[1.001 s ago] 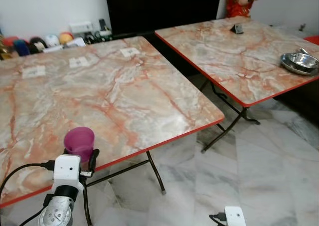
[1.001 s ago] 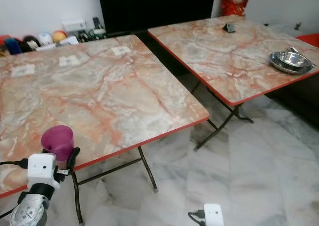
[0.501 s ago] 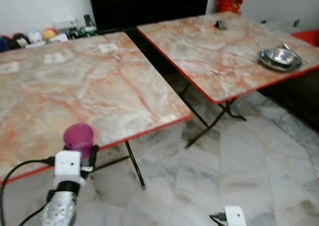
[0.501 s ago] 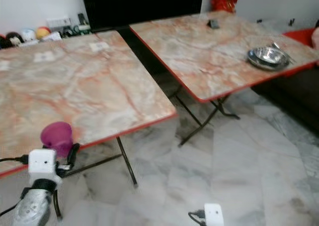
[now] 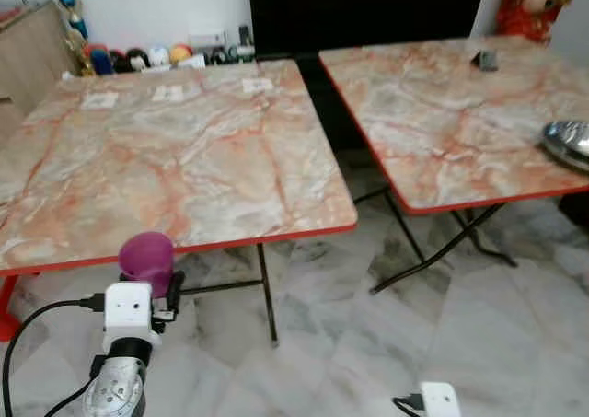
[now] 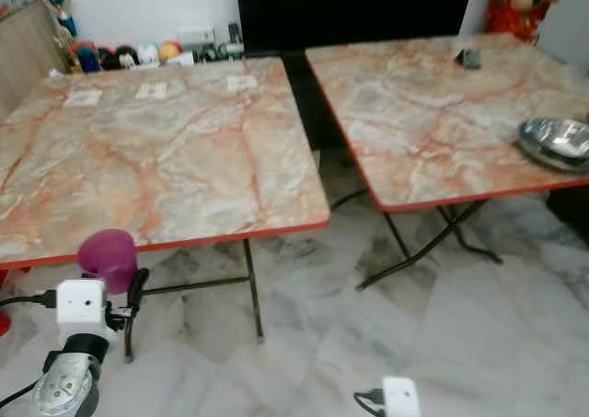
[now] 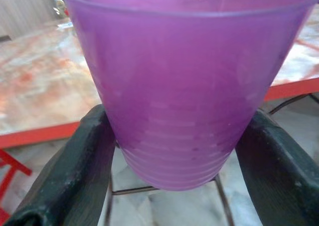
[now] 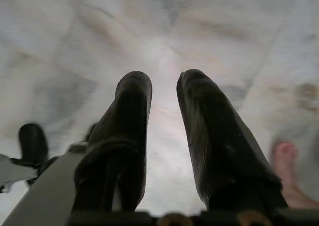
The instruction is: Setting the table
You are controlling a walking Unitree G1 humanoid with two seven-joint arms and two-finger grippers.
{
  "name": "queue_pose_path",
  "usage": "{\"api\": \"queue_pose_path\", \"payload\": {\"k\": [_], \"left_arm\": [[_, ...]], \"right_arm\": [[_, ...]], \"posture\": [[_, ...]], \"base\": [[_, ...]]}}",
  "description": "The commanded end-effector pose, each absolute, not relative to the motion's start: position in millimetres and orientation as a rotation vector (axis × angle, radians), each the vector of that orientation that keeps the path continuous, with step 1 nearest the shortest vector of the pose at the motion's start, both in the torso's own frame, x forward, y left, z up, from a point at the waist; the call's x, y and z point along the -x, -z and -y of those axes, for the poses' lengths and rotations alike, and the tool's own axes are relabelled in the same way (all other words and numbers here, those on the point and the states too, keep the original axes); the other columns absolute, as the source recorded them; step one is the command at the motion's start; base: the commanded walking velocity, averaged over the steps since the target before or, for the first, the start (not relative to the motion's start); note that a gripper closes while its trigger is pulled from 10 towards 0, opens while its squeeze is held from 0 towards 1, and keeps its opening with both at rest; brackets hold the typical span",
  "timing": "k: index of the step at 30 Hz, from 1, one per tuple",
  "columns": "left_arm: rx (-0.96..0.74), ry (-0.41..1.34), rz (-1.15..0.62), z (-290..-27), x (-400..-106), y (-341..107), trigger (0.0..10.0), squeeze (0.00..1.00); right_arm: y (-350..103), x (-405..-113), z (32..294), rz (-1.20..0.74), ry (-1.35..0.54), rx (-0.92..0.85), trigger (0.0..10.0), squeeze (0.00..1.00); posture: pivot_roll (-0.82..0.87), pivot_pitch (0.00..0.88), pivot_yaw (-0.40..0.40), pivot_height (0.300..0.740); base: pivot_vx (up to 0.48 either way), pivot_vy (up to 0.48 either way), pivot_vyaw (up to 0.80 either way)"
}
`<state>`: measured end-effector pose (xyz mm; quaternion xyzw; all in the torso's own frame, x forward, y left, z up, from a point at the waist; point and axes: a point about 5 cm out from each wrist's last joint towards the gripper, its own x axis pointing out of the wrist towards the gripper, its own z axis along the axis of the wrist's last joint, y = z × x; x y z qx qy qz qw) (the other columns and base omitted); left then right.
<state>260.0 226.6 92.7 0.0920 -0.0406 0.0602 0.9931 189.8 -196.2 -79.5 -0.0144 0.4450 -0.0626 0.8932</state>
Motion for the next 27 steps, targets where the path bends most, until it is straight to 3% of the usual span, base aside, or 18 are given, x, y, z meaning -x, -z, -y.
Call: {"api": "queue_pose_path", "payload": {"k": [1,10,16,27], "left_arm": [[-0.197,-0.145,0.072,-234.6,-259.7,-94.4,10.0,0.00],[-0.205,-0.155,0.071,-240.9,-263.5,-97.1,10.0,0.00],[-0.210,-0.164,0.075,-243.7,-263.9,-98.9,10.0,0.00],[-0.179,-0.181,0.085,-233.9,-266.4,-96.6,10.0,0.00]], "right_arm": [[80.1,-191.4,186.4,-0.924,0.118,0.003,10.0,0.00],[80.6,-191.9,180.2,-0.923,0.112,-0.001,10.0,0.00],[80.9,-191.7,177.6,-0.922,0.104,0.001,10.0,0.00],[80.6,-190.9,183.1,-0.919,0.104,0.017,10.0,0.00]], "posture": [[-0.01,0.082,0.001,0.740],[-0.01,0.080,0.019,0.740],[0.00,0.076,0.016,0.740],[-0.04,0.088,-0.023,0.740]], "base": [[0.240,-0.409,0.00],[0.187,-0.410,0.00],[0.240,-0.409,0.73],[0.243,-0.406,0.00]]}}
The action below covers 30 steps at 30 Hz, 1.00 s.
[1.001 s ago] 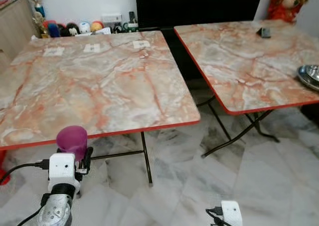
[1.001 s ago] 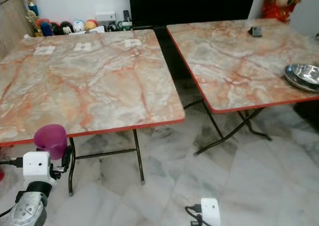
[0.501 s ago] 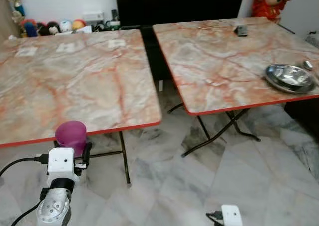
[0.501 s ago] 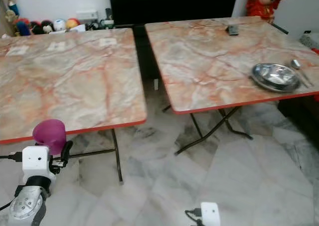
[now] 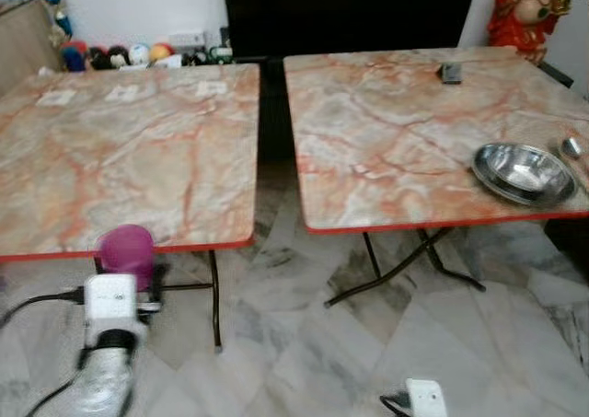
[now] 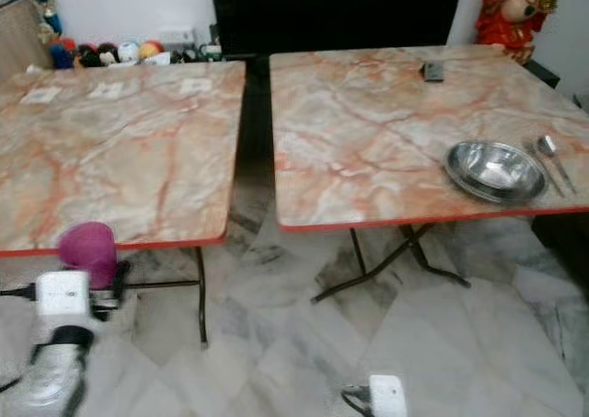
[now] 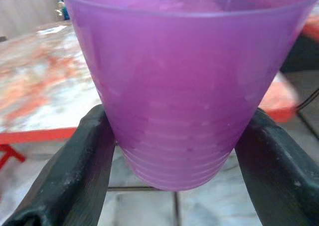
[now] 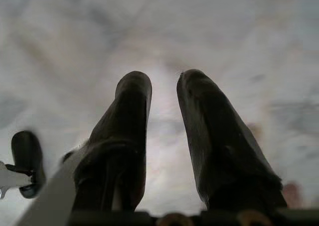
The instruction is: Setting the table
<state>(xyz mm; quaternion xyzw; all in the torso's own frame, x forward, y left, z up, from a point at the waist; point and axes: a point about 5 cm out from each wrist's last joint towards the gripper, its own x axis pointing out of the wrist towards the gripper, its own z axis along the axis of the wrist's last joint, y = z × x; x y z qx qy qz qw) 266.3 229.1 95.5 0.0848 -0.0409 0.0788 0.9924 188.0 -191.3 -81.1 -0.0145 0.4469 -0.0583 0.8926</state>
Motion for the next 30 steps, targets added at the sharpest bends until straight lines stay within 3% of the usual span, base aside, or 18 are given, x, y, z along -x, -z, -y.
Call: {"api": "queue_pose_path", "payload": {"k": [1,5,18,30], "left_arm": [[-0.175,-0.181,0.086,-232.1,-267.2,-96.4,10.0,0.00],[-0.165,-0.171,0.087,-226.9,-269.2,-95.2,10.0,0.00],[-0.250,-0.166,0.072,-248.2,-259.7,-96.7,10.0,0.00],[-0.237,-0.133,0.099,-237.3,-267.1,-101.4,10.0,0.00]], "right_arm": [[80.3,-191.1,184.6,-0.918,0.105,0.020,10.0,0.00],[79.2,-191.6,191.6,-0.915,0.125,0.031,10.0,0.00],[79.5,-190.4,191.7,-0.907,0.138,0.007,10.0,0.00],[81.7,-186.2,191.0,-0.919,0.137,0.013,10.0,0.00]], "posture": [[-0.04,0.087,-0.028,0.740],[-0.04,0.073,-0.026,0.740],[-0.04,0.049,0.003,0.740],[-0.04,0.026,0.014,0.740]], "base": [[0.244,-0.409,0.00],[0.244,-0.409,0.00],[0.245,-0.407,0.00],[0.247,-0.406,0.00]]}}
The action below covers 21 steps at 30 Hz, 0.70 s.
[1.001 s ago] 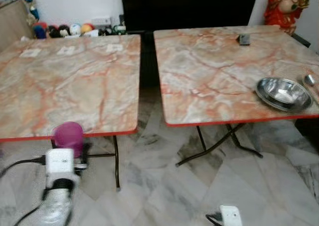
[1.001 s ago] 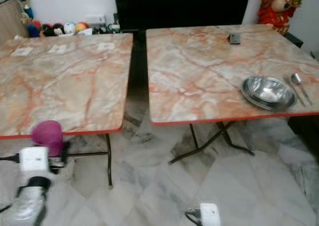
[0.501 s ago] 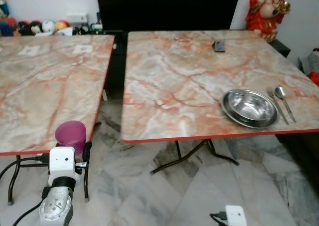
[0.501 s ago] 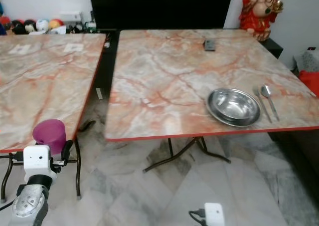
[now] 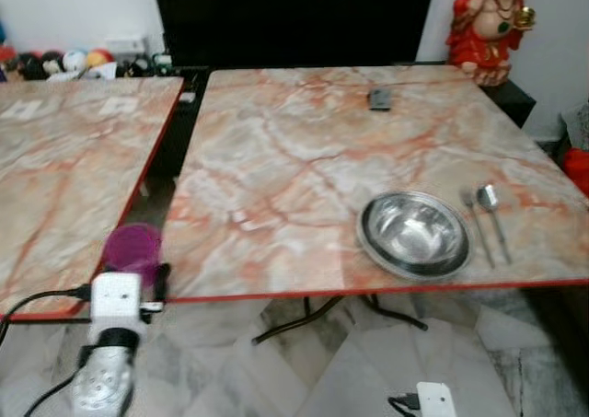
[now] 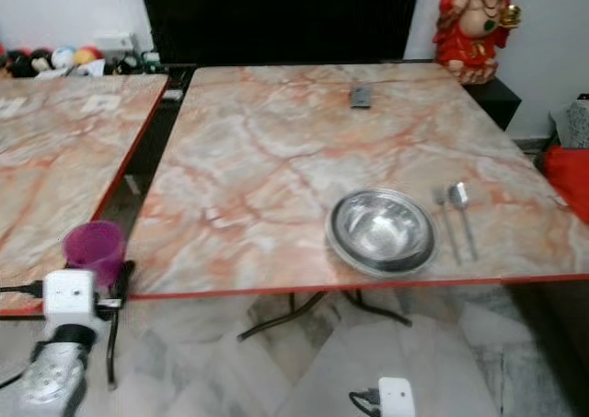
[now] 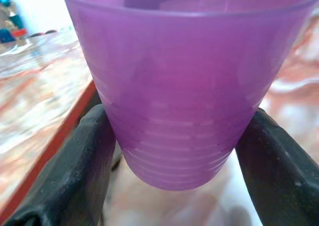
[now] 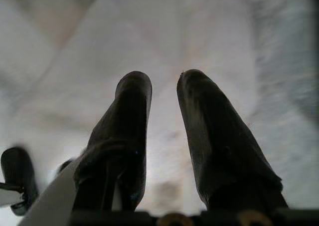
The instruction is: Setting the table
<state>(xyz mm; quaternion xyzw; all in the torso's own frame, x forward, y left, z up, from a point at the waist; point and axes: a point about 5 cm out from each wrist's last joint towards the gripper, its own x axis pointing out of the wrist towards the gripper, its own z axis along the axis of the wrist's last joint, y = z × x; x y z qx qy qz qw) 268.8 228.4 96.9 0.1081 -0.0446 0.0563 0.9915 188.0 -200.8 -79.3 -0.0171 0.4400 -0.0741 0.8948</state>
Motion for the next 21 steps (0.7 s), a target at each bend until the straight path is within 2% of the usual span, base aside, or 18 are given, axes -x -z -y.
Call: {"api": "queue_pose_path", "payload": {"k": [1,12,21], "left_arm": [[-0.237,-0.133,0.102,-237.4,-267.2,-102.2,10.0,0.00],[-0.236,-0.124,0.125,-235.8,-269.5,-107.8,10.0,0.00],[-0.203,-0.069,0.132,-231.6,-273.0,-112.9,10.0,0.00]], "right_arm": [[81.7,-186.1,191.1,-0.920,0.137,0.013,10.0,0.00],[81.3,-187.0,191.3,-0.920,0.135,0.014,10.0,0.00],[80.9,-188.2,191.2,-0.924,0.136,0.015,10.0,0.00]], "posture": [[-0.04,0.026,0.014,0.740],[-0.04,0.039,0.009,0.740],[-0.03,0.064,0.003,0.740]], "base": [[0.247,-0.409,0.00],[0.245,-0.397,0.00],[0.000,0.000,0.00]]}}
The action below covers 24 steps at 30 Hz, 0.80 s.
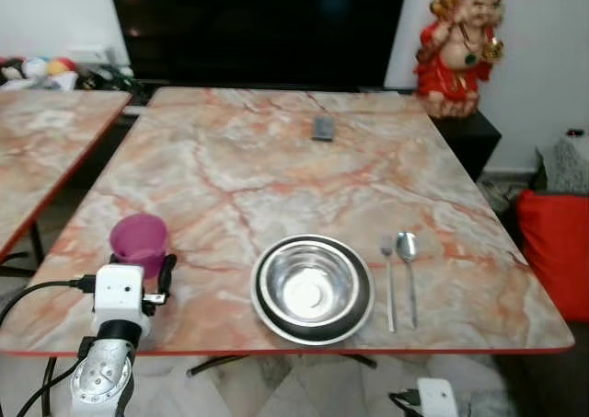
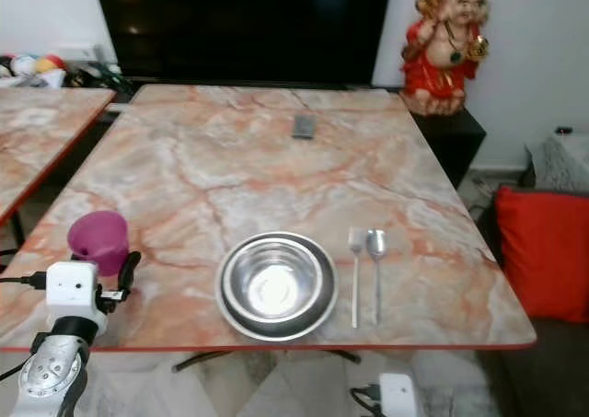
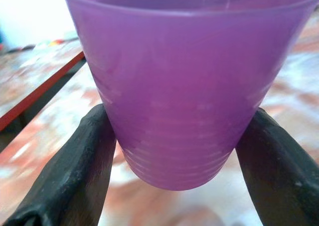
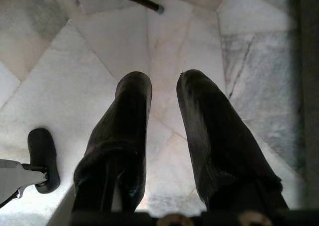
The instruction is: Setting the table
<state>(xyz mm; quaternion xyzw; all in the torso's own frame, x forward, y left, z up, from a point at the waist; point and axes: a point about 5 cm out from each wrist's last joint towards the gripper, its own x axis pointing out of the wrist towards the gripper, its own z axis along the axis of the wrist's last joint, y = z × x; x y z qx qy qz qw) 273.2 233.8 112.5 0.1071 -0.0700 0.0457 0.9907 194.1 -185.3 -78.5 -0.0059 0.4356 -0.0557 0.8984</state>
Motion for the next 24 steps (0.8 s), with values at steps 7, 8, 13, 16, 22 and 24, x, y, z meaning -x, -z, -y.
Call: {"api": "queue_pose_path", "payload": {"k": [7,8,13,16,22,24], "left_arm": [[-0.158,-0.046,0.083,-229.6,-277.1,-106.6,10.0,0.00],[-0.153,-0.042,0.074,-229.3,-277.9,-105.2,10.0,0.00],[-0.118,-0.002,0.040,-223.2,-287.6,-101.4,10.0,0.00],[-0.092,-0.004,0.038,-221.6,-297.1,-102.7,10.0,0.00],[-0.065,0.014,0.021,-214.8,-315.7,-105.4,10.0,0.00],[-0.063,0.024,0.010,-213.5,-318.0,-104.5,10.0,0.00]], "right_arm": [[80.4,-188.9,192.4,-0.922,0.138,0.015,10.0,0.00],[80.4,-189.0,192.5,-0.922,0.138,0.016,10.0,0.00],[80.1,-189.7,192.7,-0.923,0.136,0.019,10.0,0.00],[79.9,-190.1,192.8,-0.923,0.133,0.021,10.0,0.00],[79.8,-190.3,192.0,-0.921,0.138,0.017,10.0,0.00],[79.9,-190.4,191.6,-0.921,0.138,0.017,10.0,0.00]], "posture": [[-0.03,0.082,-0.005,0.740],[-0.03,0.083,-0.006,0.740],[-0.03,0.090,-0.012,0.740],[-0.03,0.093,-0.013,0.740],[-0.04,0.094,-0.010,0.740],[-0.04,0.095,-0.007,0.740]], "base": [[0.000,0.000,0.00],[0.000,0.000,0.00],[0.000,0.000,0.00],[0.000,0.000,0.00],[0.000,0.000,0.00],[0.000,0.000,0.00]]}}
